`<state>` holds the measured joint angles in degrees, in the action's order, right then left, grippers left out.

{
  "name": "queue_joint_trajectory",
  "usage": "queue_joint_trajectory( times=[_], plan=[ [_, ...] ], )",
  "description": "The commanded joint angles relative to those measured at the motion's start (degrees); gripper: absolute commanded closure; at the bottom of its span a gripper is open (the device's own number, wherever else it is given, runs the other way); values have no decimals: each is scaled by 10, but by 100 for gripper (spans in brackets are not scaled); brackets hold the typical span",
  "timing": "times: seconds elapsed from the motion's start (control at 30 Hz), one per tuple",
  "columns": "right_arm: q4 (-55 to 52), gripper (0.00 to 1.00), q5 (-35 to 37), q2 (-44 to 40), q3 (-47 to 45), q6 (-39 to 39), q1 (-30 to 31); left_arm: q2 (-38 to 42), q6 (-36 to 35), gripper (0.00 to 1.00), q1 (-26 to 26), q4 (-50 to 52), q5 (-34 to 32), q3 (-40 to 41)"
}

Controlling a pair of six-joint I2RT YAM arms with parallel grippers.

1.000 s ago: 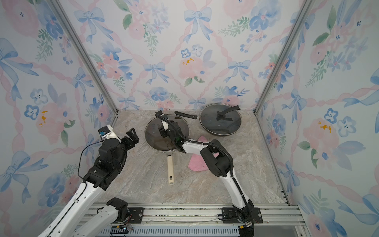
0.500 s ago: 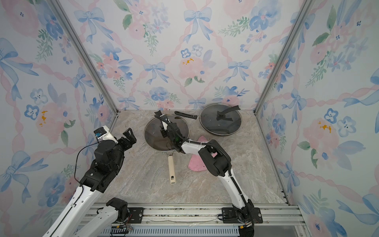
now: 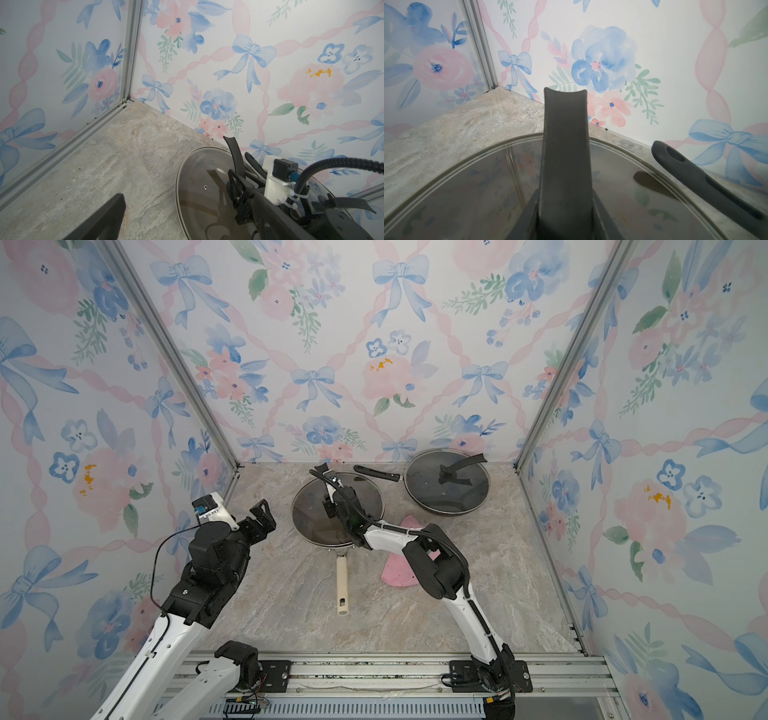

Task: Wipe the pot lid with a cloth
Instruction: Pick up the pot lid from the cooking pot.

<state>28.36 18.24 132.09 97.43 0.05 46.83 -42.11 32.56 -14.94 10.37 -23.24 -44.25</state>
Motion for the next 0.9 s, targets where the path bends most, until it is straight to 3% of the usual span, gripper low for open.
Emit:
queue_joint_trajectory(
  times=[0.0,0.27,0.43,0.5,0.6,0.7,0.87],
  plan=[
    [45,81,15,-110,36,41,9,-4,-25,2,9,-16,30,3],
    [-21,79,49,-258,-20,131,-27,-41,-63,2,14,-26,98,-44],
    [-132,79,53,-401,-108,279,-107,-109,-92,2,6,-37,229,-82],
    [-175,79,52,-459,-144,327,-144,-144,-96,2,-24,-38,249,-97],
    [-272,79,40,-541,-177,380,-200,-203,-128,2,-108,-54,226,-120],
    [-369,78,-19,-614,-198,421,-267,-280,-142,2,-175,-54,248,-162],
    [-424,77,-89,-733,-277,456,-366,-417,-182,2,-255,-52,272,-230]
  ],
)
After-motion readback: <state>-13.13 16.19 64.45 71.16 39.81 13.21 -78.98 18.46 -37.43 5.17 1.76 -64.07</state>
